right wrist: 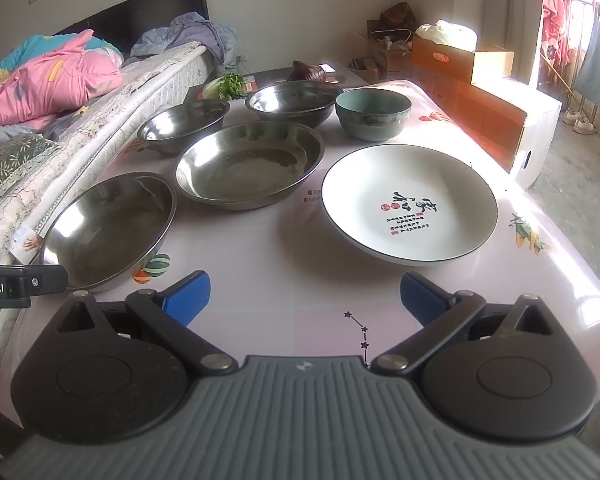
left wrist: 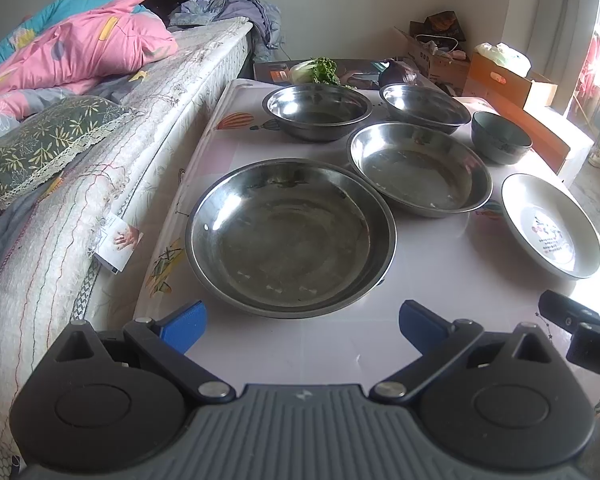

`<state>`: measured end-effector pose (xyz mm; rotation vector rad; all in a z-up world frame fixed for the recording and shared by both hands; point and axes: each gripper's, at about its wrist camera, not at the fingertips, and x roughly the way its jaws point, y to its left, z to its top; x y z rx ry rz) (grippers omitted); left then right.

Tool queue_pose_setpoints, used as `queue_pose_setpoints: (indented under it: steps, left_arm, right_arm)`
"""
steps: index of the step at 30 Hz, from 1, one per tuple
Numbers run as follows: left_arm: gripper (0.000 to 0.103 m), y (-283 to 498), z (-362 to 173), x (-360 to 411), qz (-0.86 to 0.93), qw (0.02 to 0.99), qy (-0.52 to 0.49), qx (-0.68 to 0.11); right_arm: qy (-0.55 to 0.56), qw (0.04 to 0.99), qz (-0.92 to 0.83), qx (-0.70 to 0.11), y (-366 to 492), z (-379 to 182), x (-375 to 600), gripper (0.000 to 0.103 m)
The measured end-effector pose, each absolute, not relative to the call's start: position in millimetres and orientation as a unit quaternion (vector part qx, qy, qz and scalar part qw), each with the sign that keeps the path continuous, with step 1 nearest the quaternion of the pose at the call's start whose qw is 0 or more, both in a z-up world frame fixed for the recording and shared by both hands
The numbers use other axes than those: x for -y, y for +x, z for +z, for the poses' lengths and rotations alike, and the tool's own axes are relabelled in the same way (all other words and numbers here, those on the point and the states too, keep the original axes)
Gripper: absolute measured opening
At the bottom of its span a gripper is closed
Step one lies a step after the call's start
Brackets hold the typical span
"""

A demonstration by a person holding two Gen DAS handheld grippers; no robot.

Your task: Organize plates and bowls

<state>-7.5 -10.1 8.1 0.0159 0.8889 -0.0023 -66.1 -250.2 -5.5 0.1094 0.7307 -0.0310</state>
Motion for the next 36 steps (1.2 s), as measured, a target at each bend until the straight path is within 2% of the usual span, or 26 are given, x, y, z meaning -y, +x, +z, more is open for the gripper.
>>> queue_pose_setpoints:
  steps: [36]
  left_arm:
    - [0.103, -6.2, 3.1, 12.2, -0.011, 0.895, 0.004, -0.447]
  right_arm:
    - [0.045, 0.93, -0.011, -0.366, -64.2, -4.2, 245.7, 0.102]
